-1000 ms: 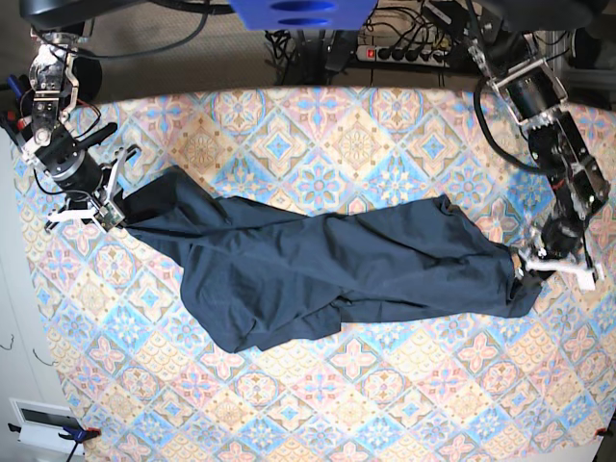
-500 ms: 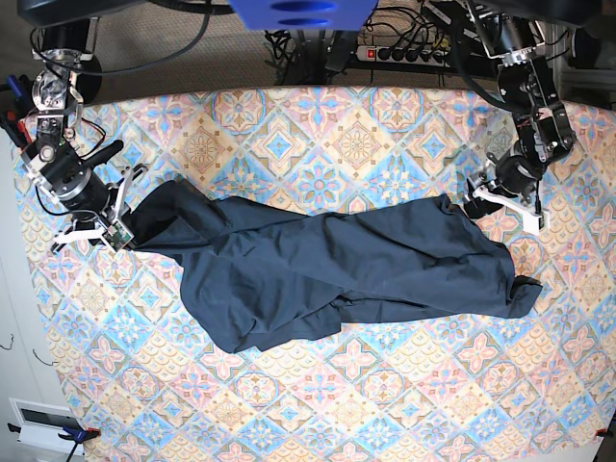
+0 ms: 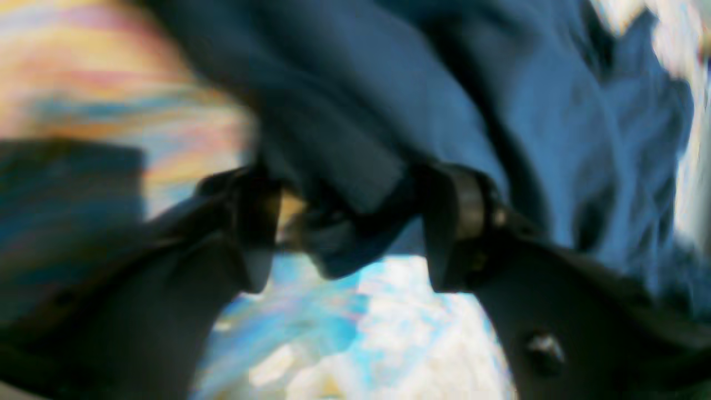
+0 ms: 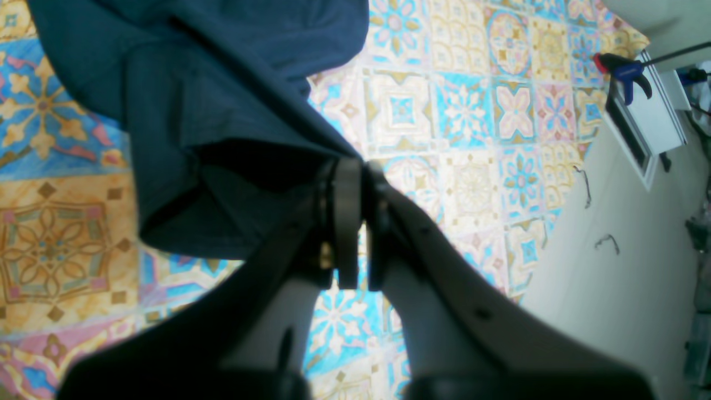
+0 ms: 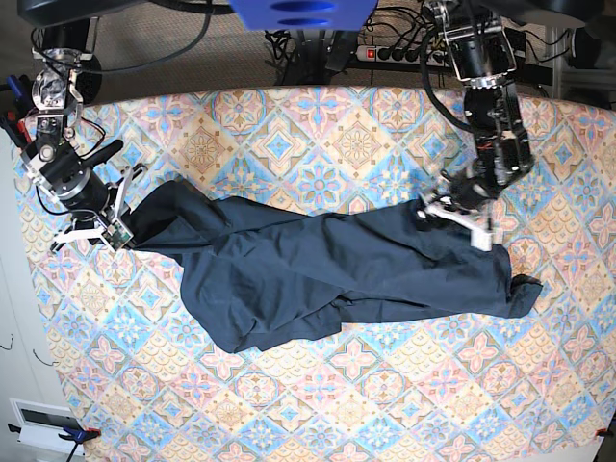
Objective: Layout the t-shirt on the table in an organized manner, then fold the t-shirt properly
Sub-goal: 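Release the left gripper and regrasp the shirt at another edge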
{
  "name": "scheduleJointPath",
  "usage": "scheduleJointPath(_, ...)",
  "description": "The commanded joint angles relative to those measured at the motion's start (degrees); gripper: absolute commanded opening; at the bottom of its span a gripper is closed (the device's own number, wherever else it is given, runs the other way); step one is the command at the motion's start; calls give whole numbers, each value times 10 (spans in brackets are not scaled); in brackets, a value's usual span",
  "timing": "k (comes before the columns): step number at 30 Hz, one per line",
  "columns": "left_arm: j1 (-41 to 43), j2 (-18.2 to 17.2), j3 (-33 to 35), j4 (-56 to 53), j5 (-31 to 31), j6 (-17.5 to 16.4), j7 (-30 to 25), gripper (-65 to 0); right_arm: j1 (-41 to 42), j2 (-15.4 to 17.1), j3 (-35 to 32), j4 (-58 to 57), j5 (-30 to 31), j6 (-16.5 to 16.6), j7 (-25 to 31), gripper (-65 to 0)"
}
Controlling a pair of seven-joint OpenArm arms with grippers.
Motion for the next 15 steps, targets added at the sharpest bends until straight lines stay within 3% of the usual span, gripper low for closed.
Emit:
scheduleJointPath(1, -4, -3, 14, 18, -4, -3, 0, -442, 8, 11, 6, 8, 6, -5, 10, -647)
scheduleJointPath(5, -2, -3, 20, 53, -9, -58, 6, -638, 9, 11, 6, 8, 6, -5, 9, -647)
scheduleJointPath(9, 29, -36, -29, 132, -33, -70, 15, -650, 9, 11, 7, 8, 5, -5, 9, -647)
scheduleJointPath(15, 67, -95, -176, 204, -201, -70, 101, -650, 9, 11, 8, 8, 5, -5, 10, -647)
